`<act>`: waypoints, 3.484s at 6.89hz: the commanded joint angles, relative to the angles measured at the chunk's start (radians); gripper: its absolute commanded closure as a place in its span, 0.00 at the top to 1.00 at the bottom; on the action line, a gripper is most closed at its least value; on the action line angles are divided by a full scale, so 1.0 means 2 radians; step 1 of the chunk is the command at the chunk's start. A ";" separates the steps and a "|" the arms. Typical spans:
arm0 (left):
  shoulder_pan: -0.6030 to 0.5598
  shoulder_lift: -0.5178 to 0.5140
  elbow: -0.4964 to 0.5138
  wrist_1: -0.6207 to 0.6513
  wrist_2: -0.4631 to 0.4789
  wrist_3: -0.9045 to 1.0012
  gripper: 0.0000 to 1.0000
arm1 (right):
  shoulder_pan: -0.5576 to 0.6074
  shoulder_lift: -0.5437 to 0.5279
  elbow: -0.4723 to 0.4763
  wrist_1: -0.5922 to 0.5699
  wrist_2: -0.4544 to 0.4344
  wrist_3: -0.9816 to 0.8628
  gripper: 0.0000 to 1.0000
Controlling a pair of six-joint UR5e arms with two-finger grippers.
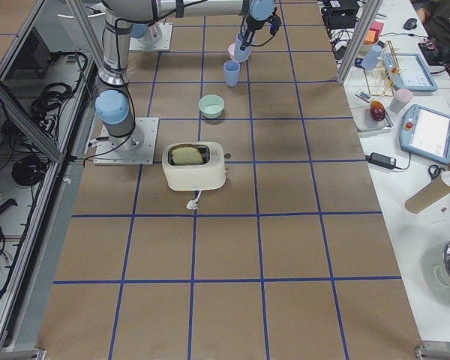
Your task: Stack blue cups with both arms
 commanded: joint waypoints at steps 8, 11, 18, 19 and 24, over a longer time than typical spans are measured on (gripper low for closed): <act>0.002 -0.002 0.000 0.008 0.001 0.000 1.00 | 0.011 -0.017 0.092 -0.081 -0.006 0.012 0.00; 0.001 -0.002 0.000 0.008 0.001 0.000 1.00 | 0.007 -0.017 0.086 -0.098 -0.033 0.007 1.00; 0.001 -0.003 0.000 0.008 0.002 0.002 1.00 | -0.146 -0.121 0.073 -0.048 -0.079 -0.184 1.00; 0.001 -0.003 0.000 -0.001 0.000 0.009 1.00 | -0.164 -0.133 0.073 -0.030 -0.075 -0.188 1.00; 0.000 -0.003 0.007 -0.025 0.017 0.030 1.00 | -0.164 -0.159 0.078 -0.017 -0.073 -0.224 1.00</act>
